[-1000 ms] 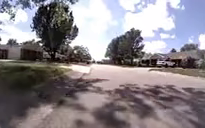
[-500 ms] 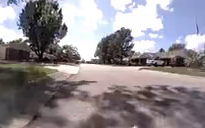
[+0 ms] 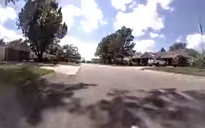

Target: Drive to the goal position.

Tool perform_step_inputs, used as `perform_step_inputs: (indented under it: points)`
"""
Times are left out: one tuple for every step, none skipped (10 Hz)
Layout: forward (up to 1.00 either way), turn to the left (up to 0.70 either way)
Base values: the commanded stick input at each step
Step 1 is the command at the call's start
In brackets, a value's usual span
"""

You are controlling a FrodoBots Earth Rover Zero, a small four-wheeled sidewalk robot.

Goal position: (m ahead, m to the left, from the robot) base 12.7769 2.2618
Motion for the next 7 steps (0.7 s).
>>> perform_step_inputs:
  points:
    - [0.85,0.00]
    - [0.85,0.00]
    - [0.85,0.00]
    - [0.85,0.00]
    - [0.85,0.00]
    - [0.85,0.00]
    - [0.85,0.00]
